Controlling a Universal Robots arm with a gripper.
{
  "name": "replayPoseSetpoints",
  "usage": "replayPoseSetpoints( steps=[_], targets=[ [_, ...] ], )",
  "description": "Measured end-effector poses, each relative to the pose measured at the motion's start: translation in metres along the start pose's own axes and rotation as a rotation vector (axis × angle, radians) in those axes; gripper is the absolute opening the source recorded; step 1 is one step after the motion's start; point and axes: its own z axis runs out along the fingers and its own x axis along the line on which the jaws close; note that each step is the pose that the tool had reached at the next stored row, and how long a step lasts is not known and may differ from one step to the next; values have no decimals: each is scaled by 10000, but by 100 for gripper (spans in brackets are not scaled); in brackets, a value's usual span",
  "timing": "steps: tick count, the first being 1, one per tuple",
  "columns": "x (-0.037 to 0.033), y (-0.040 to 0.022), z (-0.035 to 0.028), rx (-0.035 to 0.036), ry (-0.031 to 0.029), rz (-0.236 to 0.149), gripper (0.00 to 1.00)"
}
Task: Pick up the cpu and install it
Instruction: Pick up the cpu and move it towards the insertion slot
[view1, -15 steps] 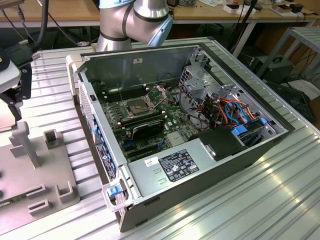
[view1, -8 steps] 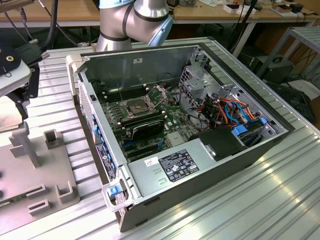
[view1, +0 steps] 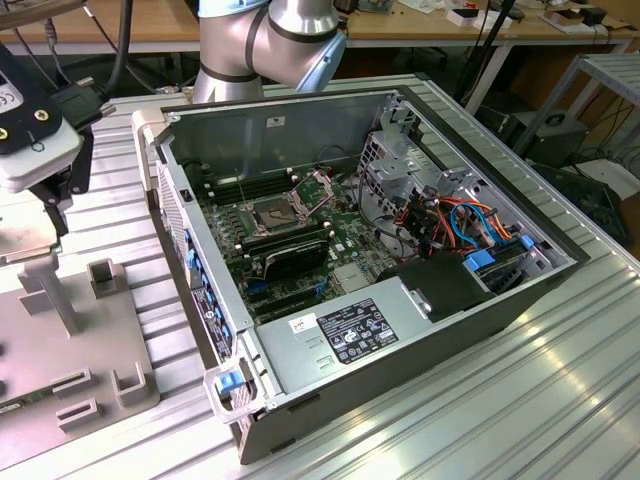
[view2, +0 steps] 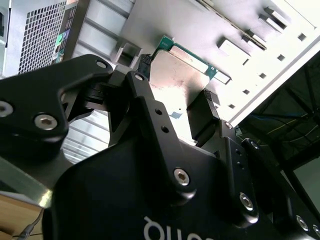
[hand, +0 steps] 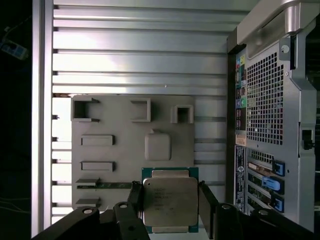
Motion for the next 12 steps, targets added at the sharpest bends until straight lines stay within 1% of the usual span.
replayPoseSetpoints(
  steps=[5,12],
  targets=[
    [-45,-1,1,-1,0,0,55],
    [-135,-2,3,0,0,0,55]
  ],
)
